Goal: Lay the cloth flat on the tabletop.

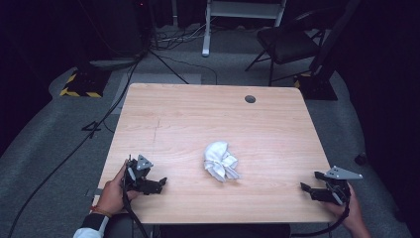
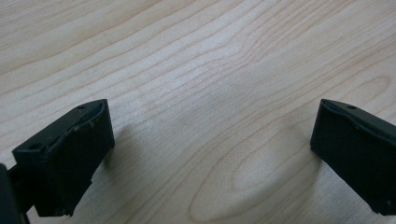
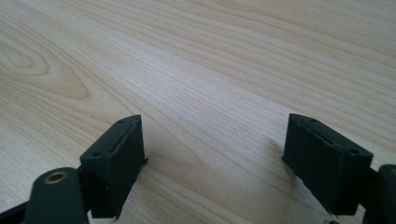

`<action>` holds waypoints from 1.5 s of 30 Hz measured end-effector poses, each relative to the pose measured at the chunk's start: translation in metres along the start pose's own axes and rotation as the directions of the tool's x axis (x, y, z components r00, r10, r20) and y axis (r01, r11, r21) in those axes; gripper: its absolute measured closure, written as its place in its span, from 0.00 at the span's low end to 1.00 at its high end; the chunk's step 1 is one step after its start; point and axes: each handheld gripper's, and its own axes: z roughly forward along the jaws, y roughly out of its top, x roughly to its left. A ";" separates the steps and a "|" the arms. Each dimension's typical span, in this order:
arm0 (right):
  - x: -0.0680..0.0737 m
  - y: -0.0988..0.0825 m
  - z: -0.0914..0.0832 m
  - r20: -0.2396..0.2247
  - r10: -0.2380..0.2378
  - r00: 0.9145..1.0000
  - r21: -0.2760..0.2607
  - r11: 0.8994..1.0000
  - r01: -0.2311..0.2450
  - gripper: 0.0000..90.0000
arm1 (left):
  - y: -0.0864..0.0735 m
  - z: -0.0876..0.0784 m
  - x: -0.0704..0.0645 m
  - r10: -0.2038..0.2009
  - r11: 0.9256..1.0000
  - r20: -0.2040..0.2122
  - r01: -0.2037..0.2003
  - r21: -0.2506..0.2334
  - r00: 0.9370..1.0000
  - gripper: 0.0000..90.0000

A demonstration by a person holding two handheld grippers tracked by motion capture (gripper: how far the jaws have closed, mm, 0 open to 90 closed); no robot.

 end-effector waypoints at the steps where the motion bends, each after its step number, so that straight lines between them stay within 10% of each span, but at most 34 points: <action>1: 0.000 0.000 0.000 0.002 -0.001 1.000 0.000 1.000 0.001 0.22 | 0.001 0.000 0.000 0.001 1.000 0.004 -0.001 0.002 1.000 0.00; 8: 0.001 0.001 0.000 -0.001 -0.023 1.000 0.004 1.000 0.023 0.18 | 0.005 0.004 -0.004 0.046 0.999 0.042 -0.047 0.007 0.998 0.00; 13: 0.001 0.005 -0.001 -0.034 -0.058 0.998 -0.008 0.998 0.058 0.21 | 0.012 0.010 -0.014 0.148 0.989 0.125 -0.149 -0.002 0.981 0.00; 20: 0.014 0.028 0.011 -0.069 -0.133 0.989 -0.017 0.991 0.132 0.31 | 0.021 0.018 -0.022 0.186 0.982 0.151 -0.188 -0.006 0.971 0.00; 28: 0.072 0.084 0.034 -0.159 -0.280 0.947 -0.060 0.960 0.273 0.40 | 0.042 0.037 -0.049 0.247 0.968 0.212 -0.250 -0.015 0.945 0.00; 29: 0.090 0.094 0.043 -0.187 -0.320 0.929 -0.067 0.947 0.313 0.42 | 0.048 0.043 -0.061 0.274 0.961 0.233 -0.277 -0.021 0.933 0.00; 33: 0.115 0.103 0.059 -0.237 -0.362 0.901 -0.068 0.932 0.357 0.46 | 0.057 0.052 -0.075 0.310 0.949 0.266 -0.314 -0.029 0.913 0.00; 42: 0.154 0.113 0.087 -0.320 -0.422 0.848 -0.099 0.906 0.413 0.57 | 0.076 0.069 -0.096 0.337 0.939 0.297 -0.341 -0.040 0.893 0.00; 45: 0.161 0.116 0.093 -0.325 -0.429 0.843 -0.091 0.901 0.423 0.64 | 0.082 0.072 -0.099 0.346 0.937 0.302 -0.346 -0.055 0.888 0.05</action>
